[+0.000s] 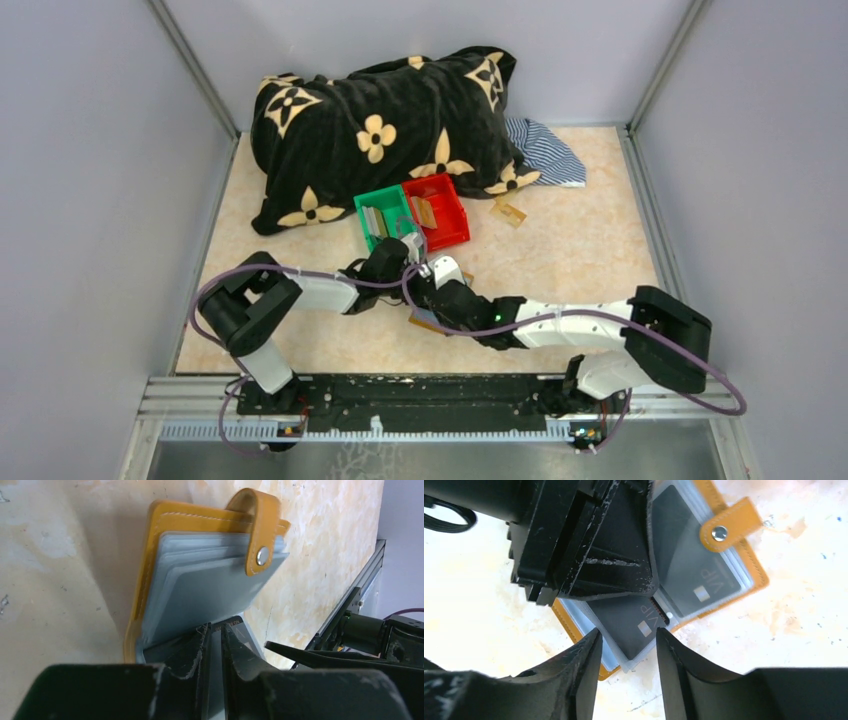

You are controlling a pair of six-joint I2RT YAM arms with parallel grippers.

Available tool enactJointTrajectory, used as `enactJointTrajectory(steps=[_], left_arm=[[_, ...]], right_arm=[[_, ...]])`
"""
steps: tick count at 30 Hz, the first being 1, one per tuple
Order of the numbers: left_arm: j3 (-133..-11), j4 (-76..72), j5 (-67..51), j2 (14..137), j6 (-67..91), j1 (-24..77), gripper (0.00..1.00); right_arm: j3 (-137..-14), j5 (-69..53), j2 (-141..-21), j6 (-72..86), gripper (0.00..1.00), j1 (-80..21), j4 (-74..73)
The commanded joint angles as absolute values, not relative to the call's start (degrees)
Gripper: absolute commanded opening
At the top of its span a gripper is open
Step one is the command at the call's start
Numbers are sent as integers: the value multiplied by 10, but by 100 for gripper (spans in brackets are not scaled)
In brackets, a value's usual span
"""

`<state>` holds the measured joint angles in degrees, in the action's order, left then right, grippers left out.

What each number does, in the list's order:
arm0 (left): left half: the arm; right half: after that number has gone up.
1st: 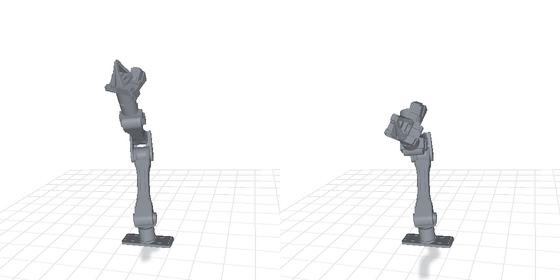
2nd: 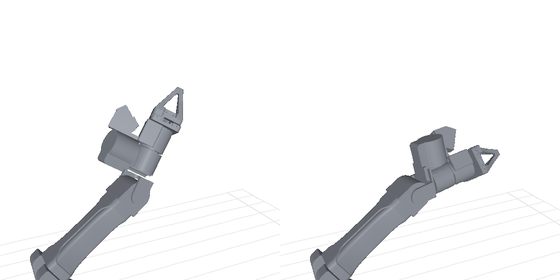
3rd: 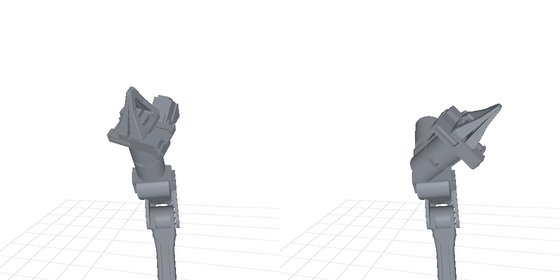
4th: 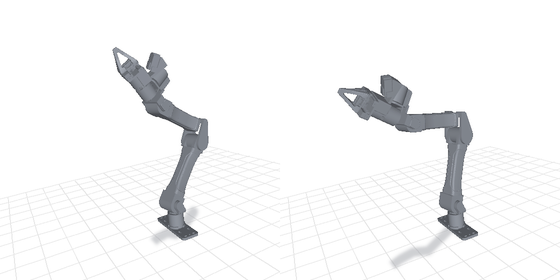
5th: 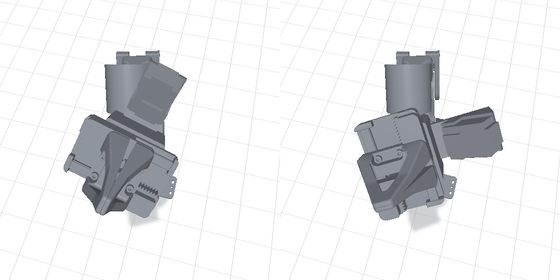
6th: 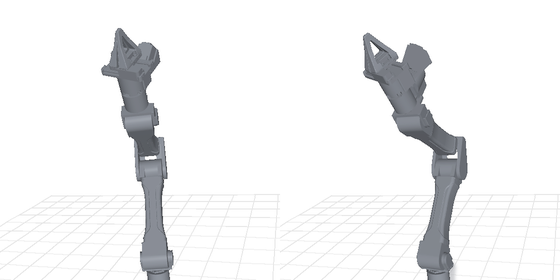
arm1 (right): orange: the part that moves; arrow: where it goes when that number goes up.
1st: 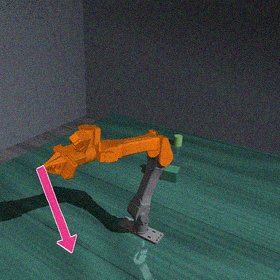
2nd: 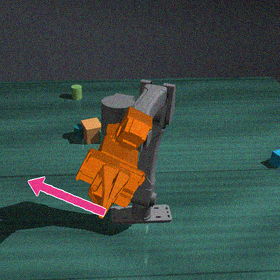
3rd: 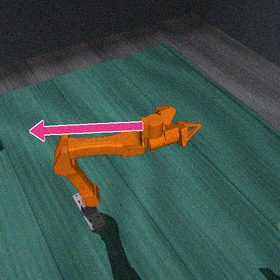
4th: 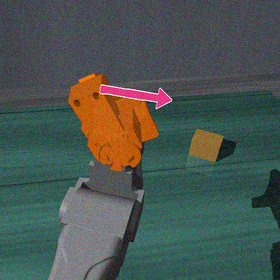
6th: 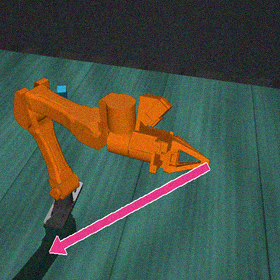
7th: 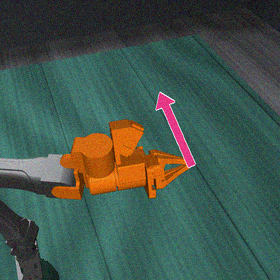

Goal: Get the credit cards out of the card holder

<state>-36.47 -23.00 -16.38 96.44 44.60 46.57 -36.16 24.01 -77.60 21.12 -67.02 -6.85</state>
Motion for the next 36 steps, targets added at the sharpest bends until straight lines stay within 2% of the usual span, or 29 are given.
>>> enactJointTrajectory(steps=[1, 5, 11, 19, 30, 36], left_arm=[[-366, -202, -175, 993, 440, 469, 19], [-362, -204, -175, 998, 438, 469, 19], [-345, -211, -172, 984, 440, 469, 18], [-306, -199, -140, 888, 417, 470, 18], [-308, -105, -109, 778, 401, 470, 18], [-260, -146, -138, 773, 425, 475, 17]], right_arm=[[-348, 280, -705, 214, 46, -673, -31], [-329, 309, -657, 208, 49, -669, -25], [-330, 329, -667, 207, 49, -654, -34], [-314, 275, -673, 239, 39, -578, -2], [-365, 210, -783, 207, 35, -555, 47], [-386, 186, -801, 197, 35, -547, 65]])
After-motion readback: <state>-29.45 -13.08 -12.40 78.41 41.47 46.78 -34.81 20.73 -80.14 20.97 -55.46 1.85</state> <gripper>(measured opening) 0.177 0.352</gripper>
